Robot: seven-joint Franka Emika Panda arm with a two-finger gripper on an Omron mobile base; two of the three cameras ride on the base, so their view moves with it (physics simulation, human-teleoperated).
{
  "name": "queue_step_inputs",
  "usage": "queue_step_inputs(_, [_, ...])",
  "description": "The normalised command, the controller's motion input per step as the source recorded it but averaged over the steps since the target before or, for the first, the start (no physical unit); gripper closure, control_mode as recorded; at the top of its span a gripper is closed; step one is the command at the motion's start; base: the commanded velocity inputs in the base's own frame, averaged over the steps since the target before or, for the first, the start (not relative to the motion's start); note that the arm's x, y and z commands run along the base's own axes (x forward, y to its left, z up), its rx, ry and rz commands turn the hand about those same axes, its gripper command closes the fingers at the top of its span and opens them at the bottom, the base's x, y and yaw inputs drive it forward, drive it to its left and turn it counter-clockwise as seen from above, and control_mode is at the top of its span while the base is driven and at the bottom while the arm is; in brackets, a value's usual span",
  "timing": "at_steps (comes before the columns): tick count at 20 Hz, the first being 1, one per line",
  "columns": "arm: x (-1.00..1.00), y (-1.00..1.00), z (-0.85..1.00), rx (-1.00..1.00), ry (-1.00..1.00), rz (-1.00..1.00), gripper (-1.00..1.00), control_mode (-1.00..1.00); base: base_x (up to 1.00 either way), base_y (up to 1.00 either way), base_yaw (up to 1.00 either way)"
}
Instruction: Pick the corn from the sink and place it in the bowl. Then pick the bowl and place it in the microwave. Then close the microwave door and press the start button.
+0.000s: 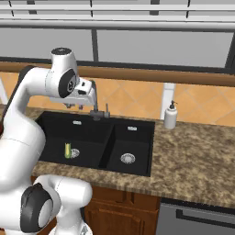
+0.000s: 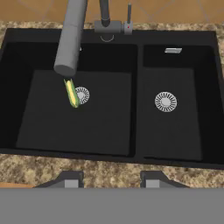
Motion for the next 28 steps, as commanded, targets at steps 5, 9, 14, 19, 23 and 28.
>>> queue_step_inputs(5, [-0.42, 0.22, -0.13, -0.01, 0.0, 0.04, -1.0, -1.0, 0.0, 0.0, 0.0])
queue_step_inputs(9, [-0.56, 0.56, -0.22, -0.05, 0.0, 0.12, -1.0, -1.0, 0.0, 0.0, 0.0])
queue_step_inputs(14, [-0.18, 0.65, -0.3, -0.05, 0.0, 0.14, -1.0, -1.0, 0.0, 0.0, 0.0])
queue_step_inputs(19, [0.01, 0.54, -0.42, 0.0, 0.02, 0.14, -1.0, -1.0, 0.0, 0.0, 0.0])
queue_step_inputs(23, [0.22, 0.44, -0.4, -0.06, 0.1, 0.09, -1.0, -1.0, 0.0, 0.0, 0.0])
queue_step_inputs(28, [0.31, 0.34, -0.47, -0.09, 0.08, 0.04, -1.0, -1.0, 0.0, 0.0, 0.0])
